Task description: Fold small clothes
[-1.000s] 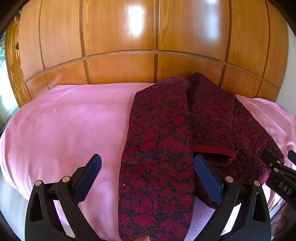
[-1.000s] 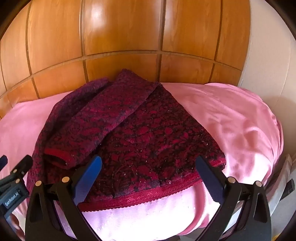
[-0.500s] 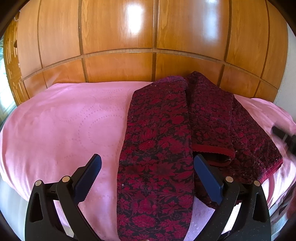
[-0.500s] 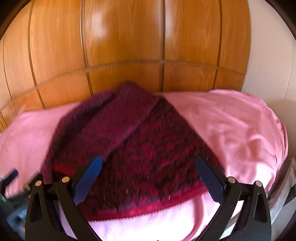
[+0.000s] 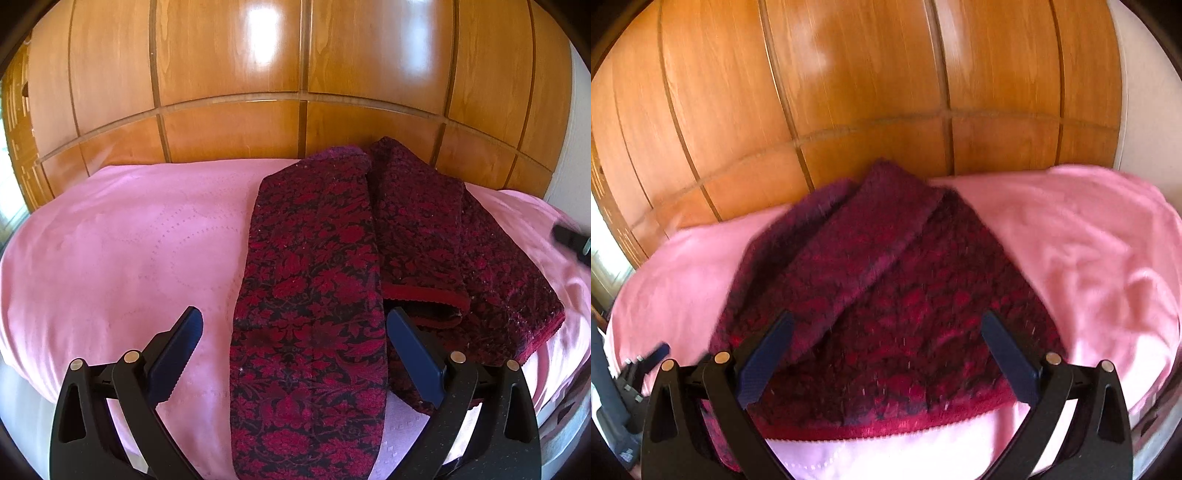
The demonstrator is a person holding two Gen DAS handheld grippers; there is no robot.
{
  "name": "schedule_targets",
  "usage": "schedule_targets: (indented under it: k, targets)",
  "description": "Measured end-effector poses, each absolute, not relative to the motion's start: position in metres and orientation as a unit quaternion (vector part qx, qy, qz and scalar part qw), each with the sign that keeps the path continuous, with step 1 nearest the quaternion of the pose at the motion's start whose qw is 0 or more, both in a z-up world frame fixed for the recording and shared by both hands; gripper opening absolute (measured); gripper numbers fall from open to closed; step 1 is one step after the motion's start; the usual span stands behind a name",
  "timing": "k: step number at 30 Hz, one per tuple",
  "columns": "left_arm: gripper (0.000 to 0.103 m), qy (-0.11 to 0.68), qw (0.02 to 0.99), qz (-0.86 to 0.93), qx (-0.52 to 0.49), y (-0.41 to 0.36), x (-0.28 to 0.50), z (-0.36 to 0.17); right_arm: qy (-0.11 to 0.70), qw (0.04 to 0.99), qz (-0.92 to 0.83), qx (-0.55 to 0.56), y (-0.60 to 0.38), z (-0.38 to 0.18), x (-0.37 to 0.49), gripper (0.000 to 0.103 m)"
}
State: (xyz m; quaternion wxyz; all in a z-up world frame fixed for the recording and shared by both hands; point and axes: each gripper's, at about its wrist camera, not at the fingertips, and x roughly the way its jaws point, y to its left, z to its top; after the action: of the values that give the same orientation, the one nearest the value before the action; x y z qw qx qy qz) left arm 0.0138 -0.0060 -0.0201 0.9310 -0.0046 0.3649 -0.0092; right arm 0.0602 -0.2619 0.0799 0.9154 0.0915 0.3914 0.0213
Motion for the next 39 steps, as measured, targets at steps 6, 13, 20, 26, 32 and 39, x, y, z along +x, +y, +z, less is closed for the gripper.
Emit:
schedule_targets:
  k: [6,13,20,26,32,39]
  targets:
    - [0.099,0.369,0.929,-0.012,-0.002,-0.006,0.015,-0.021,0.434,0.899,0.048,0.044,-0.25,0.069,0.079,0.101]
    - [0.099,0.388,0.921,-0.026,0.004,-0.006,0.022,-0.028,0.43,0.899,0.046,0.069,-0.252,0.055,0.08,0.101]
    - [0.085,0.409,0.91,-0.063,0.019,-0.006,0.025,-0.038,0.451,0.882,0.078,0.11,-0.245,0.037,0.099,0.101]
    - [0.081,0.413,0.907,-0.081,0.019,-0.003,0.023,-0.039,0.47,0.863,0.096,0.16,-0.233,0.016,0.133,0.09]
    - [0.037,0.428,0.893,-0.136,-0.007,-0.002,0.025,-0.045,0.511,0.835,0.12,0.166,-0.207,-0.011,0.165,0.039]
    - [0.005,0.424,0.885,-0.182,-0.059,0.019,0.023,-0.029,0.446,0.88,0.127,0.099,-0.213,0.031,0.155,0.008]
